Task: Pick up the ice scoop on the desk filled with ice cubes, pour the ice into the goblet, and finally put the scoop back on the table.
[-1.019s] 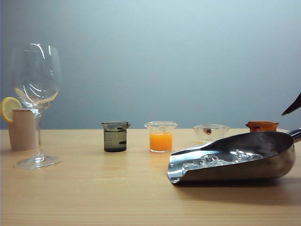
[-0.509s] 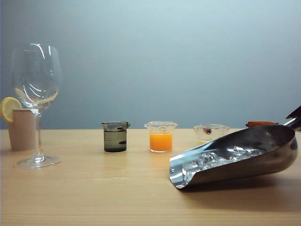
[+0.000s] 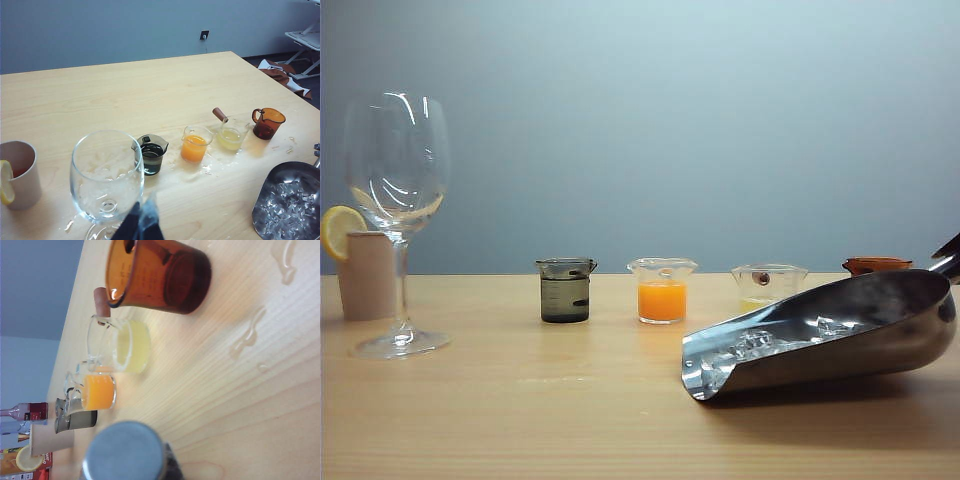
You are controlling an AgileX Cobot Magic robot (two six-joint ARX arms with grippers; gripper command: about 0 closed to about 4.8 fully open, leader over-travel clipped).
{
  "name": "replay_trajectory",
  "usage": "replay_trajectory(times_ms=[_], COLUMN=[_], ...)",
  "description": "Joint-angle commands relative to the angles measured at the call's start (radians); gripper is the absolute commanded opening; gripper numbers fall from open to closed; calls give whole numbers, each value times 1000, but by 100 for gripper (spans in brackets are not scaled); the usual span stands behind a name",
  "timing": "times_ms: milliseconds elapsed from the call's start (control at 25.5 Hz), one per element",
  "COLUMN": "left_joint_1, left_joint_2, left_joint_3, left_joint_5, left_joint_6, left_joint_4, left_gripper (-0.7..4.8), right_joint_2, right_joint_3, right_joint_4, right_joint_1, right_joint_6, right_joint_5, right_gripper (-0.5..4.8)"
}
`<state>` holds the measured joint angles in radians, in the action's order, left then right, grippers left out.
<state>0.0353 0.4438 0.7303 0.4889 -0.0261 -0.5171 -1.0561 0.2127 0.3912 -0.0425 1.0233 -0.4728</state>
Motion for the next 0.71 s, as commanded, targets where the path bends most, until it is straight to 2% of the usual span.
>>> replay_trajectory(times_ms=[39, 705], left_joint_1=[2, 2], left_joint_2=[0, 0], left_joint_3=[5, 5], left_joint_5=[2, 2], left_joint_6=[-4, -4], left_joint_4=[9, 9], left_gripper=[-5, -5], right_joint_2=[0, 0], right_joint_3=[0, 0], right_joint_4=[4, 40], right_joint_1=[0, 0], right_joint_6=[15, 82], right_joint_5=[11, -9], right_gripper=[-5, -5])
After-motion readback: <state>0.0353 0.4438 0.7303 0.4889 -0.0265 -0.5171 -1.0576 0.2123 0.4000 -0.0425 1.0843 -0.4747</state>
